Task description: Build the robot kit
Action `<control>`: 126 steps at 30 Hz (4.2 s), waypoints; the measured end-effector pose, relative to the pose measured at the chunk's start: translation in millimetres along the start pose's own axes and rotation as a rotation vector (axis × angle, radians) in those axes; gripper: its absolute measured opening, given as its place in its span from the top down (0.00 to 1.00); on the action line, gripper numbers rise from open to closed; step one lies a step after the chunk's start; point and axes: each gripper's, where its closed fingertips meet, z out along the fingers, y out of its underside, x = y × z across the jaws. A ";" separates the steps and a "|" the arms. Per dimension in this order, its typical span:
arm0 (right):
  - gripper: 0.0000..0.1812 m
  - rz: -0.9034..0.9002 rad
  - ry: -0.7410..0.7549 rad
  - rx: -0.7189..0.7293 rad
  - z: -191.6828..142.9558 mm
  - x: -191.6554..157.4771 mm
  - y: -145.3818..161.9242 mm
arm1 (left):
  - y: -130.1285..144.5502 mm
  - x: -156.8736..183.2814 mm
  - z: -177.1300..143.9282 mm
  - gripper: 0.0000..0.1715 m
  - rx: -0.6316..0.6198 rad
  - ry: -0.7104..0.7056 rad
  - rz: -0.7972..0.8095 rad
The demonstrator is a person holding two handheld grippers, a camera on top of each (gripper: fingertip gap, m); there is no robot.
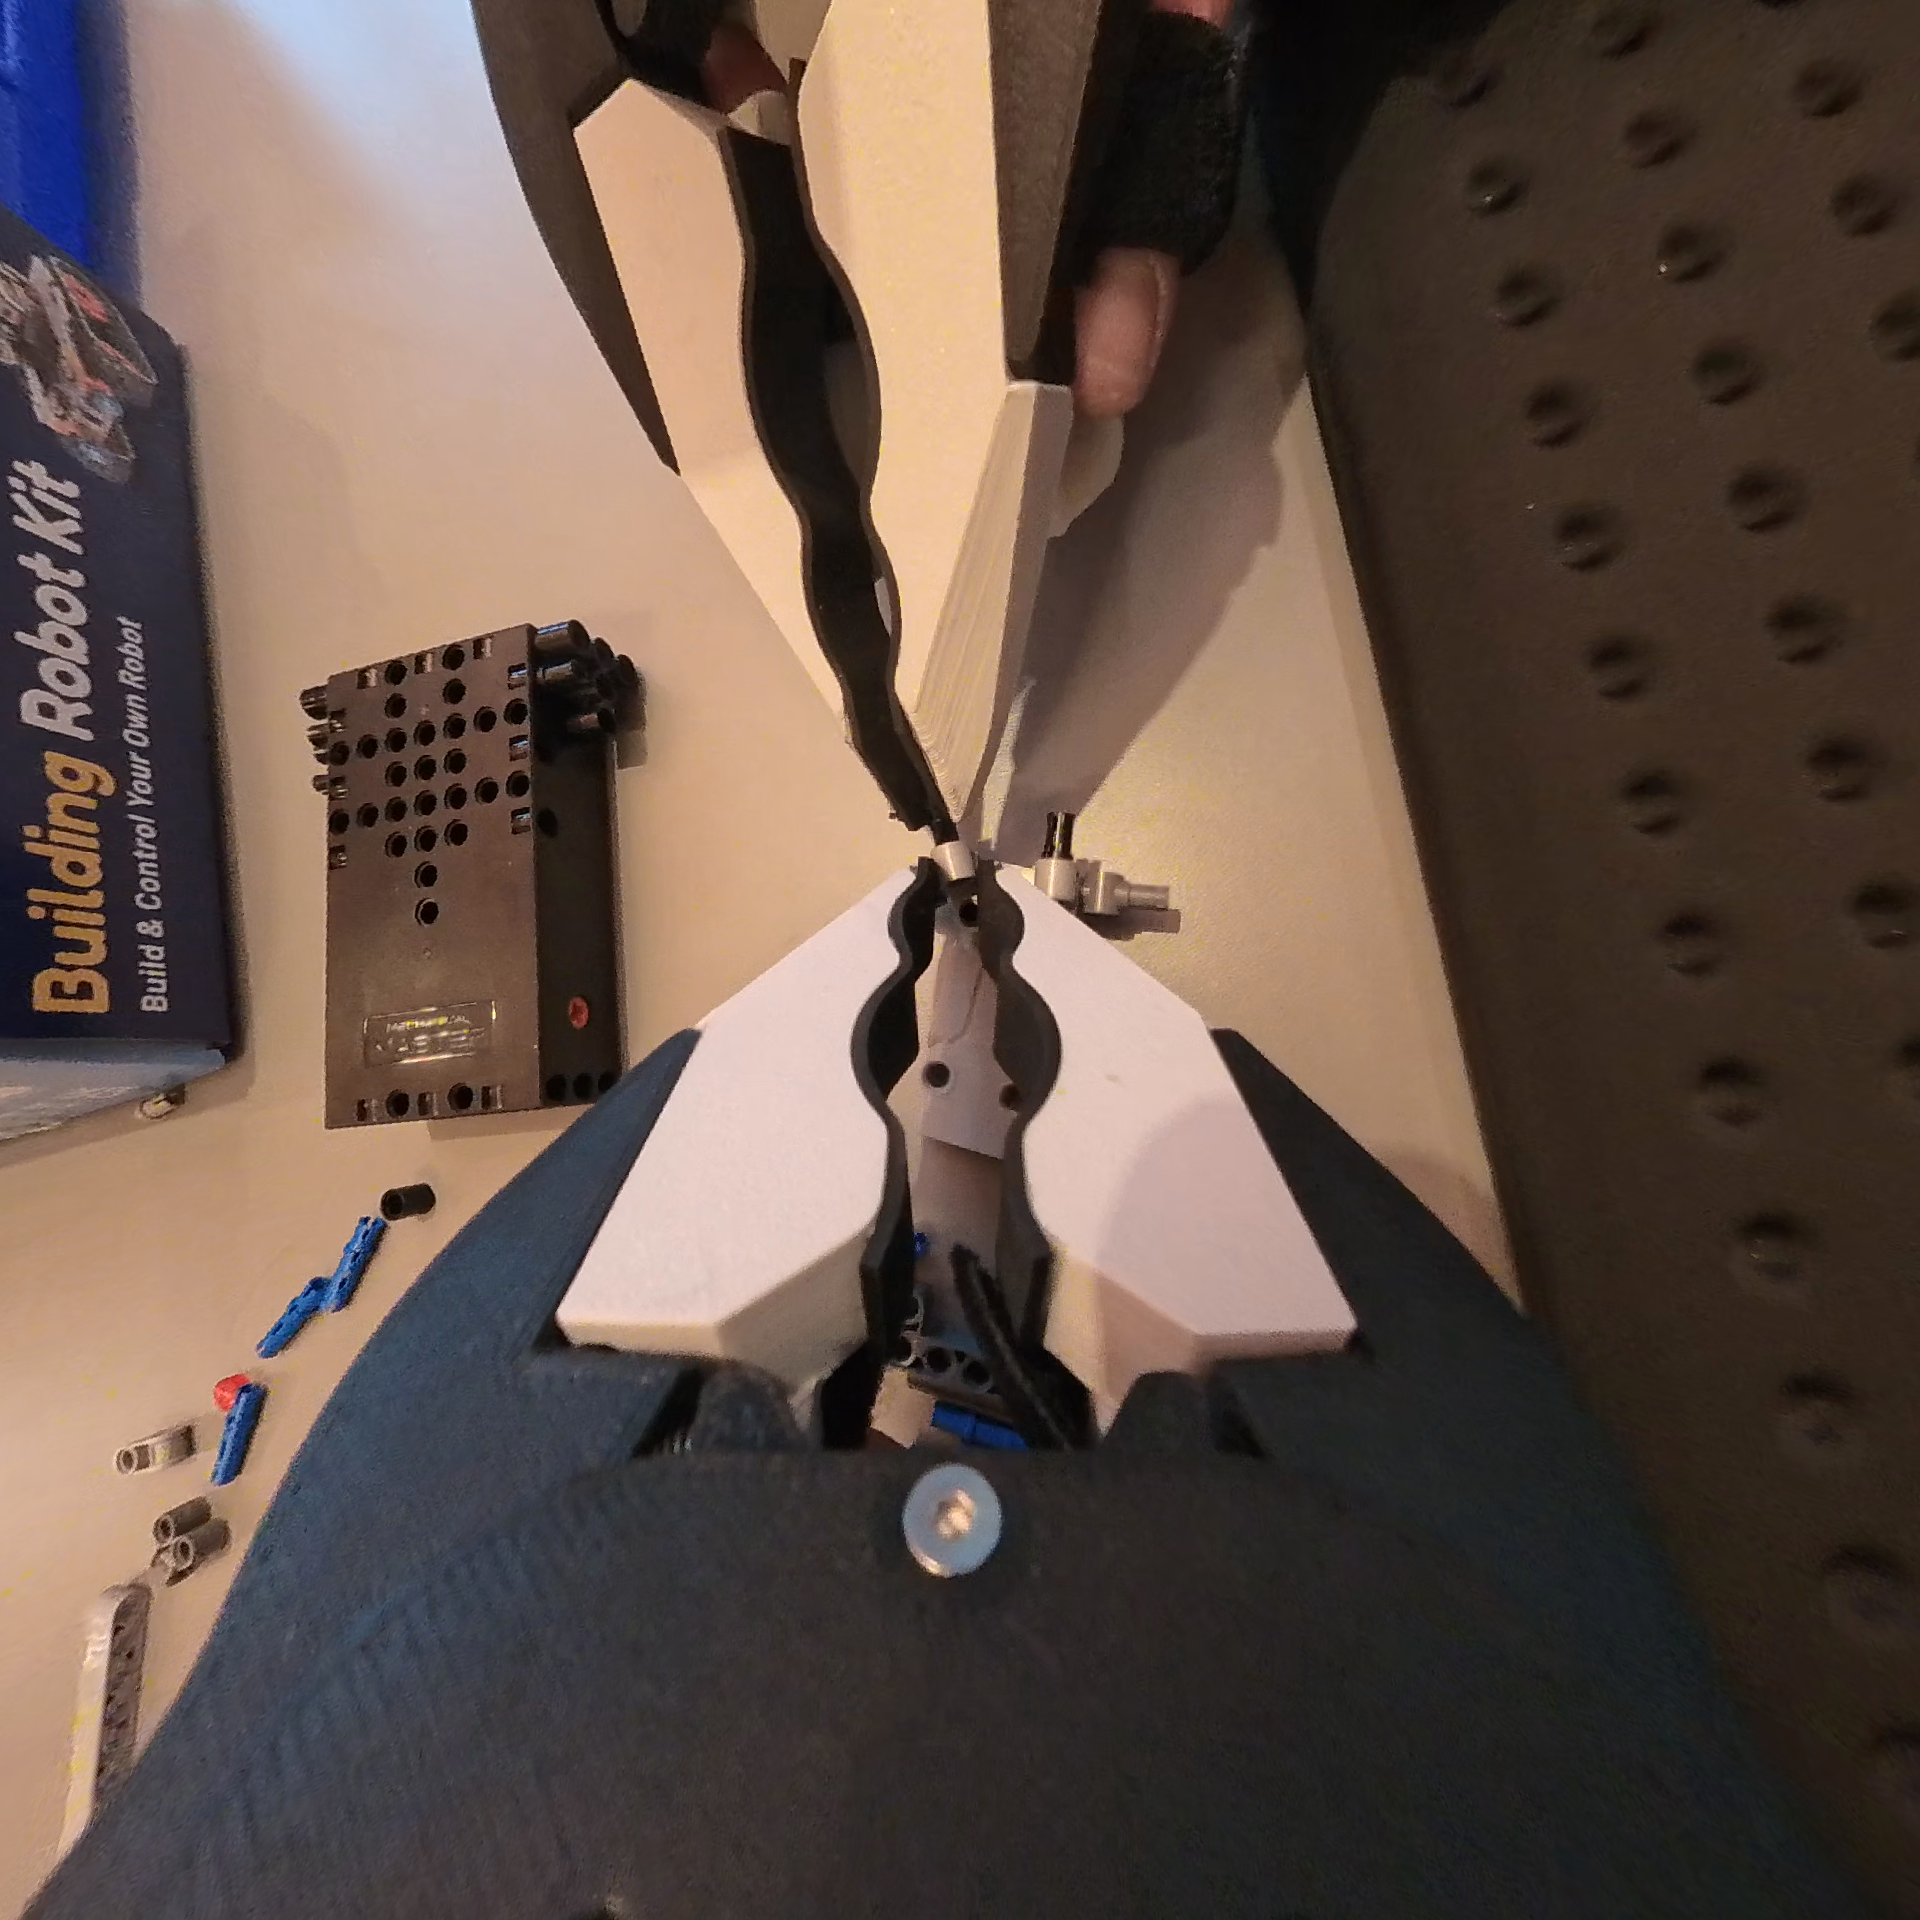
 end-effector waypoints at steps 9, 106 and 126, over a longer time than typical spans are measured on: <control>0.98 -0.020 -0.038 0.138 -9.5 -9.0 -24.7 | -11.5 -7.9 -22.1 0.97 0.136 -0.106 0.014; 0.91 -0.009 0.161 0.418 -57.1 35.8 -50.7 | 60.2 -51.0 -89.4 0.90 0.049 -0.290 -0.125; 0.87 0.063 0.167 0.427 -60.8 47.8 -43.7 | 76.2 -74.9 -101.9 0.91 0.122 -0.446 -0.165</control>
